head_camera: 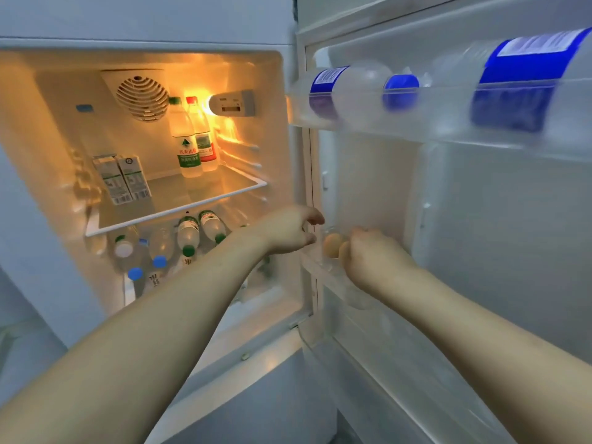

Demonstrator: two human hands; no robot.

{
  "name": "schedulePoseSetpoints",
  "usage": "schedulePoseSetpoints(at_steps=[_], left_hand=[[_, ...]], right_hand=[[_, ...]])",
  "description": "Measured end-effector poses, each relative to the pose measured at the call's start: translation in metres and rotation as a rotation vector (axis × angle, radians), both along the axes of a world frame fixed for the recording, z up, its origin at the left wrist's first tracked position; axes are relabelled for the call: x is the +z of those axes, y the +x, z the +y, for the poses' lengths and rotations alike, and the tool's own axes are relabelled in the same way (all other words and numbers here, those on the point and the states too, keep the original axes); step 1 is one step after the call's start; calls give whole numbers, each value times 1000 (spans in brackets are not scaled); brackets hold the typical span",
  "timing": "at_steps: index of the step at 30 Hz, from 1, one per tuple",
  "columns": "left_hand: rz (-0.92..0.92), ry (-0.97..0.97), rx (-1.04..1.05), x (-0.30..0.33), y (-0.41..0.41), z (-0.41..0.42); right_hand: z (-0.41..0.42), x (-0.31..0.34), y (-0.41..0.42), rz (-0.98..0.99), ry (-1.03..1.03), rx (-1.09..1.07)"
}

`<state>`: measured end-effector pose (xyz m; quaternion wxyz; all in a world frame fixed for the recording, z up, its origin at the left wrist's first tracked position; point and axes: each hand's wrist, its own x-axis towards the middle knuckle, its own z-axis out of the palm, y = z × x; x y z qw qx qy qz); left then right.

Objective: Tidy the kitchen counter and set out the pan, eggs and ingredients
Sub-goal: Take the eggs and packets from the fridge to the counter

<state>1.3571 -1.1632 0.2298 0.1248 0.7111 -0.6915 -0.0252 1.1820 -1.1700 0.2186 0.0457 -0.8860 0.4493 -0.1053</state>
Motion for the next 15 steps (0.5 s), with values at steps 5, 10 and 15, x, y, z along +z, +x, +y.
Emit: schedulePoseSetpoints(at_steps=[5,10,15], left_hand=[[-72,8,-63,-13,-3,-21],[-81,25,-89,-20,1,-35],[-107,58,-156,-24,0,-40]], right_hand=[[-13,-13,14,64,52,-45],[-22,-23,18,49,-4,-96],[-26,-29,21,43,-42,-119]])
